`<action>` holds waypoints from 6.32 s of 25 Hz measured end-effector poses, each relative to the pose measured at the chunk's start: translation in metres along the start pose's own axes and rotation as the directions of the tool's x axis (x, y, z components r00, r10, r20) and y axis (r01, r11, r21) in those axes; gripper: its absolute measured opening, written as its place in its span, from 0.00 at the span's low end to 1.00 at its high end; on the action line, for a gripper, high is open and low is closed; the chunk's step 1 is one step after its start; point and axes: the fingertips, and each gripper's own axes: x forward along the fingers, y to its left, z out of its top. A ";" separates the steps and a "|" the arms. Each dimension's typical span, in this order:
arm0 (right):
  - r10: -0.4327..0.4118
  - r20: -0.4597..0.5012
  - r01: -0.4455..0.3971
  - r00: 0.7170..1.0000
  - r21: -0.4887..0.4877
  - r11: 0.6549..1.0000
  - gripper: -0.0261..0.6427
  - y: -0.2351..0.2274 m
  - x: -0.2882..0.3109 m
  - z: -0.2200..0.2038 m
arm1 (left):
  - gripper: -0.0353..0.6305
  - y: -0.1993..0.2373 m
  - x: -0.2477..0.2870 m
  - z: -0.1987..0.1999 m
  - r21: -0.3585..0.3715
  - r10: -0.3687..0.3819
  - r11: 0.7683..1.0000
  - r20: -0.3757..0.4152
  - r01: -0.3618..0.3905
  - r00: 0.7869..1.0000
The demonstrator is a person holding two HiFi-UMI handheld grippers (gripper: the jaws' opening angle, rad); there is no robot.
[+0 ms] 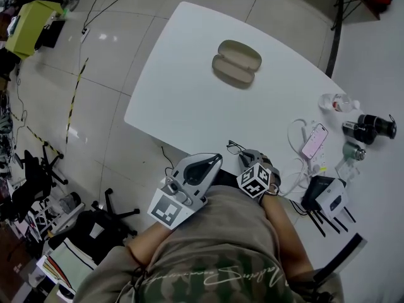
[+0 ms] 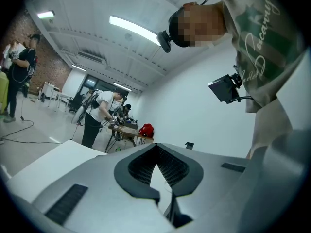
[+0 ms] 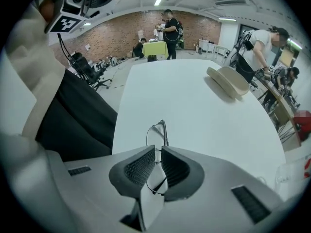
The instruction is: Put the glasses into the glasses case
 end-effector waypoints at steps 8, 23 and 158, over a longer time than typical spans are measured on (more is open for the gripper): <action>0.011 -0.036 -0.011 0.999 -0.013 1.000 0.09 -0.003 0.007 -0.010 | 0.06 0.010 -0.001 -0.002 -0.027 0.010 1.000 -0.012 -0.011 1.000; -0.004 -0.091 -0.004 0.996 -0.086 0.996 0.09 -0.004 0.019 -0.011 | 0.06 0.017 -0.008 -0.003 -0.055 0.022 0.998 -0.007 -0.022 1.000; -0.083 0.173 0.095 0.981 -0.062 0.993 0.08 -0.088 -0.077 0.142 | 0.06 0.091 0.085 0.015 0.200 0.039 0.979 0.026 -0.043 0.999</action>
